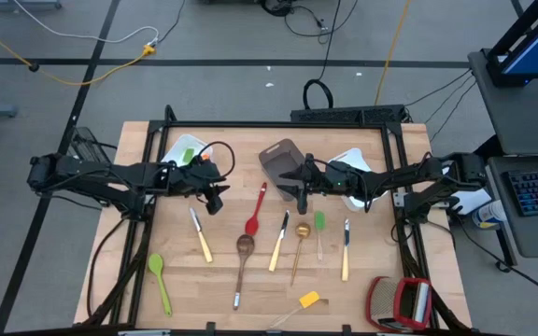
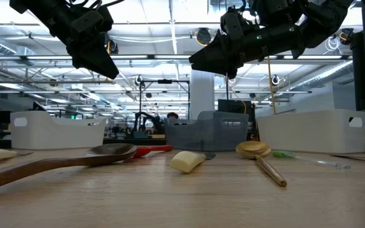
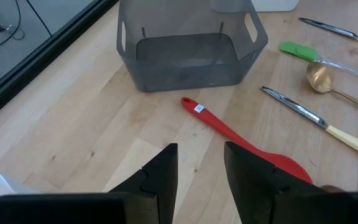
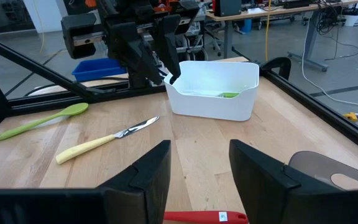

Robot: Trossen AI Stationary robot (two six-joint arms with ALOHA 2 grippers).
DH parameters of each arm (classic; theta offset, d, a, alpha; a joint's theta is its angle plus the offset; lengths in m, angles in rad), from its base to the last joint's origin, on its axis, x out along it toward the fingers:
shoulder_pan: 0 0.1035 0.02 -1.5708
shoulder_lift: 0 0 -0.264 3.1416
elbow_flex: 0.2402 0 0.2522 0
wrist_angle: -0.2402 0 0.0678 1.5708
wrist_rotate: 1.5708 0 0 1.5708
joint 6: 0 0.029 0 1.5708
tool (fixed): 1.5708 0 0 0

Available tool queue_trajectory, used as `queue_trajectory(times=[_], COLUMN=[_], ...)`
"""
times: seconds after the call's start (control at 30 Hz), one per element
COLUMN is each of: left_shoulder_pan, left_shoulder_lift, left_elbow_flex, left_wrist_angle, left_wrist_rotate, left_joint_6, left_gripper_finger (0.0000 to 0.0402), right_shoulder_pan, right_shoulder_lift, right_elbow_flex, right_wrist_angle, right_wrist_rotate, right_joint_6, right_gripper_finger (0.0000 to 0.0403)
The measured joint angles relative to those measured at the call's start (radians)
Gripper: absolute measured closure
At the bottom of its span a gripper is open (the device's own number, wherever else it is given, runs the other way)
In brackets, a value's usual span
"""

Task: Pick & Place Kitchen Items
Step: Put the green spatula into the left white bin

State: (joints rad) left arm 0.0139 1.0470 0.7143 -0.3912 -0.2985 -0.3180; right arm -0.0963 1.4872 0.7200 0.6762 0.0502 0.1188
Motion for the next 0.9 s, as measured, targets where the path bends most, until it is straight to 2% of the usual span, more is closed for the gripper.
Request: queue_trajectory(times=[0.5,0.9], left_shoulder_pan=[0.000,0.000], left_shoulder_lift=[0.000,0.000], left_elbow_flex=[0.000,0.000], left_wrist_angle=[0.000,0.000], left_wrist_rotate=[0.000,0.000], left_joint_6=[0.001,0.000], left_gripper_finger=[0.0266,0.0266], right_shoulder_pan=[0.000,0.000], right_shoulder_lift=[0.000,0.000], right_elbow_flex=[0.000,0.000], right_wrist_angle=[0.001,0.083], right_wrist_rotate=[0.000,0.000], right_joint_6=[0.000,-0.001], right_gripper_finger=[0.0248,0.0248])
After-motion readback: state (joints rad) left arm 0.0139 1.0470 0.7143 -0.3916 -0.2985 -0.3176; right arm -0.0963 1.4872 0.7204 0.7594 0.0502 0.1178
